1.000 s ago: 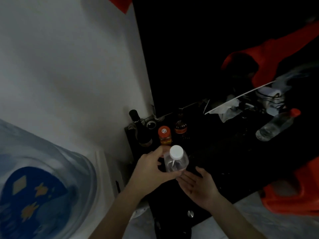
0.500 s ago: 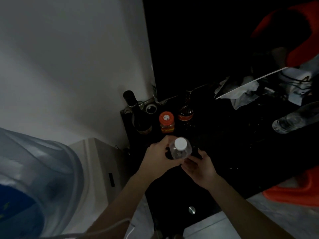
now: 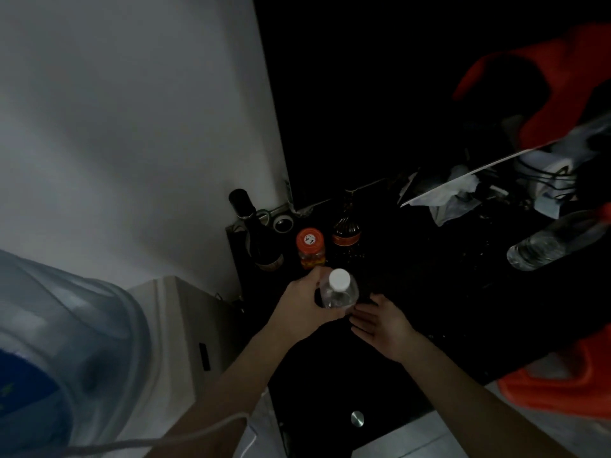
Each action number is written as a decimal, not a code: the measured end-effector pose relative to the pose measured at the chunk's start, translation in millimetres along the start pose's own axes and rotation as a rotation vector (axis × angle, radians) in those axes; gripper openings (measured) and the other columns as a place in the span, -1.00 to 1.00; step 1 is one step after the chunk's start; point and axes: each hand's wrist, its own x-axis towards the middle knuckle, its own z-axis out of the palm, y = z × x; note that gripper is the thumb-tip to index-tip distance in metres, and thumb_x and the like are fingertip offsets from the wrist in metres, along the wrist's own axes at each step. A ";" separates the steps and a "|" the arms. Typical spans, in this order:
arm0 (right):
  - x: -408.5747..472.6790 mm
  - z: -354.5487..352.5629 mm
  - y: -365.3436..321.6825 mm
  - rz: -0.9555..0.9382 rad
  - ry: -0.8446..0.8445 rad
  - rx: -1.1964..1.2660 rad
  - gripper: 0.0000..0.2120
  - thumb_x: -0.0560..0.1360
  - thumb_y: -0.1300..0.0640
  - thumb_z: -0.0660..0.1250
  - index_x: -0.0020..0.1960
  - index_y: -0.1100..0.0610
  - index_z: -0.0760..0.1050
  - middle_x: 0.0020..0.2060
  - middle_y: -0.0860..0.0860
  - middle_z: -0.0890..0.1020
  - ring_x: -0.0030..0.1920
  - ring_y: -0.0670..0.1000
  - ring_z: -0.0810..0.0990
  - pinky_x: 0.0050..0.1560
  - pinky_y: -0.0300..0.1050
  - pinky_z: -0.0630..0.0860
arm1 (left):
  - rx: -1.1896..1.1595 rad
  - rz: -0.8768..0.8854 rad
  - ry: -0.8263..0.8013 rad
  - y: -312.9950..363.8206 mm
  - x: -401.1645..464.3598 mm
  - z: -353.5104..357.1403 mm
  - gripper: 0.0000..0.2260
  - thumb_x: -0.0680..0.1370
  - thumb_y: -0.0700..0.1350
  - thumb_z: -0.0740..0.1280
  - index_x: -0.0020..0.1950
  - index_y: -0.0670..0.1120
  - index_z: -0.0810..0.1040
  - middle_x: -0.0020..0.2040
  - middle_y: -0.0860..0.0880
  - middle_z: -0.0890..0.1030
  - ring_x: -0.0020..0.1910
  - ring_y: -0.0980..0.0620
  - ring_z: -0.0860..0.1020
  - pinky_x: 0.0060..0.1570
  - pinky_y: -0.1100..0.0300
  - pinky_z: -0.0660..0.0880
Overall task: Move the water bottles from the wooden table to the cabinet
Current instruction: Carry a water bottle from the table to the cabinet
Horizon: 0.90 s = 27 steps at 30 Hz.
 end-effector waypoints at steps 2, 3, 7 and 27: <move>-10.9 4.8 -7.1 -0.037 0.017 -0.110 -0.51 0.67 -0.03 0.14 0.41 0.32 0.38 0.35 0.22 0.49 0.35 0.20 0.47 0.28 0.09 0.43 | 0.118 -0.048 -0.025 8.7 -1.9 -6.9 -0.36 0.35 0.03 0.60 0.35 0.24 0.40 0.24 0.20 0.57 0.22 0.34 0.52 0.21 0.33 0.48; -16.9 7.0 -10.1 -0.065 0.023 -0.175 -0.54 0.66 -0.01 0.15 0.39 0.31 0.41 0.32 0.20 0.51 0.30 0.18 0.50 0.21 0.08 0.47 | 0.191 -0.077 -0.045 14.3 -3.3 -10.8 -0.22 0.28 0.08 0.59 0.44 0.22 0.33 0.31 0.14 0.54 0.30 0.20 0.51 0.29 0.15 0.49; -46.9 11.4 -20.2 -0.180 0.079 -0.425 -0.64 0.65 0.05 0.19 0.37 0.20 0.43 0.27 0.12 0.54 0.16 0.10 0.53 0.08 0.04 0.50 | 0.498 -0.207 -0.042 46.4 -23.7 -32.7 -0.01 0.37 0.09 0.54 0.62 0.10 0.00 0.54 -0.07 0.30 0.48 -0.15 0.33 0.38 -0.18 0.37; -296.8 39.6 78.2 -1.177 0.397 -1.467 -0.42 0.57 -0.05 0.31 0.52 0.08 0.25 0.46 0.05 0.35 0.38 0.12 0.40 0.22 0.05 0.50 | 0.940 0.200 0.456 110.5 -257.6 -92.2 -0.37 0.47 0.18 0.39 0.50 0.06 0.33 0.56 0.00 0.28 0.54 -0.08 0.24 0.43 -0.05 0.24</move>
